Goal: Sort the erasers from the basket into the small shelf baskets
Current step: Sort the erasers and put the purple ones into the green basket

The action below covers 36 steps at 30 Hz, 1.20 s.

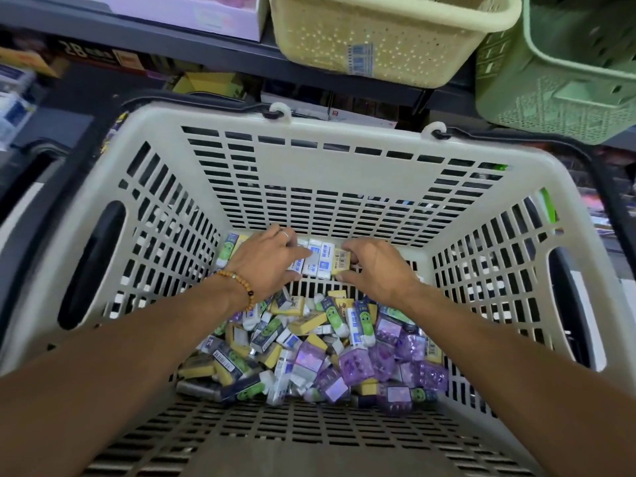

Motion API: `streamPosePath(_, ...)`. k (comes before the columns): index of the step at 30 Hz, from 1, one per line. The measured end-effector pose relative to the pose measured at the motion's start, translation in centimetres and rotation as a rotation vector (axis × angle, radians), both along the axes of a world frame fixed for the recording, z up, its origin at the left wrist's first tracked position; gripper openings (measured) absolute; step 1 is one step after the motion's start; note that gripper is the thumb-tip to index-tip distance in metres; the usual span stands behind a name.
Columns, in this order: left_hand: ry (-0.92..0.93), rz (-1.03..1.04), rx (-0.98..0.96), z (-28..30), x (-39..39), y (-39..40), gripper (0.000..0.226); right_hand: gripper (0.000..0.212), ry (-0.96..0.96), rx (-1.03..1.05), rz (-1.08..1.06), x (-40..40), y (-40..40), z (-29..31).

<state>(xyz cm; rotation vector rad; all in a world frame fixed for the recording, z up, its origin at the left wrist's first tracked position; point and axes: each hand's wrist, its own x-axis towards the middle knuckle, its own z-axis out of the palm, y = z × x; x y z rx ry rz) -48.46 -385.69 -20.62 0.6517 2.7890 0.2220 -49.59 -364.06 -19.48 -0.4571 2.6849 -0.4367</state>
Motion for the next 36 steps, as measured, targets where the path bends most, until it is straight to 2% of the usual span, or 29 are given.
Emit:
streamPosePath(3,0.004,0.066,0.008,0.2,0.1,-0.5,0.048,0.044,0.030,-0.007,0.035,-0.5,-1.4,0.0)
streamPosePath(5,-0.003,0.103,0.001,0.5,0.3,-0.6,0.045,0.044,-0.056,-0.012,0.052,-0.9,-1.4,1.0)
streamPosePath(8,0.047,0.096,0.153,1.6,0.7,1.2,0.044,0.026,-0.193,-0.066,-0.027,-1.6,-0.3,3.4)
streamPosePath(9,0.001,0.069,0.236,2.1,1.0,2.3,0.048,0.019,-0.228,-0.077,-0.045,-1.5,0.2,4.1)
streamPosePath(11,-0.260,-0.014,0.303,2.6,2.2,4.7,0.065,0.017,-0.331,-0.051,-0.017,-0.9,0.8,5.5)
streamPosePath(12,-0.381,-0.080,0.259,2.6,3.0,5.6,0.072,0.020,-0.399,-0.013,0.011,-0.4,1.0,5.8)
streamPosePath(13,-0.426,-0.161,0.172,2.4,3.8,6.2,0.074,0.026,-0.460,0.035,0.036,0.1,1.2,6.0)
streamPosePath(15,-0.386,-0.274,0.023,2.0,4.3,6.2,0.079,0.044,-0.551,0.130,0.099,1.3,1.4,6.3)
streamPosePath(17,-0.421,-0.264,-0.035,2.3,3.9,5.3,0.089,0.052,-0.615,0.175,0.159,2.2,1.5,6.1)
streamPosePath(19,-0.519,-0.242,-0.082,2.6,3.6,4.3,0.099,0.056,-0.604,0.236,0.231,2.8,1.1,5.9)
streamPosePath(21,-0.603,-0.227,-0.123,2.7,3.7,3.6,0.104,0.046,-0.570,0.258,0.284,3.2,0.4,5.3)
streamPosePath(26,-0.662,-0.178,-0.084,3.3,3.6,4.4,0.107,0.056,-0.599,0.135,0.194,3.5,-0.5,4.5)
streamPosePath(31,-0.701,-0.108,-0.038,3.3,4.3,4.3,0.092,0.059,-0.547,0.153,0.244,3.8,-1.0,4.1)
streamPosePath(33,-0.732,-0.080,-0.019,3.3,4.2,4.1,0.092,0.056,-0.571,0.157,0.241,3.8,-1.0,4.2)
streamPosePath(36,-0.781,-0.042,0.025,3.5,4.1,3.6,0.100,0.038,-0.631,0.107,0.205,3.6,-0.6,4.1)
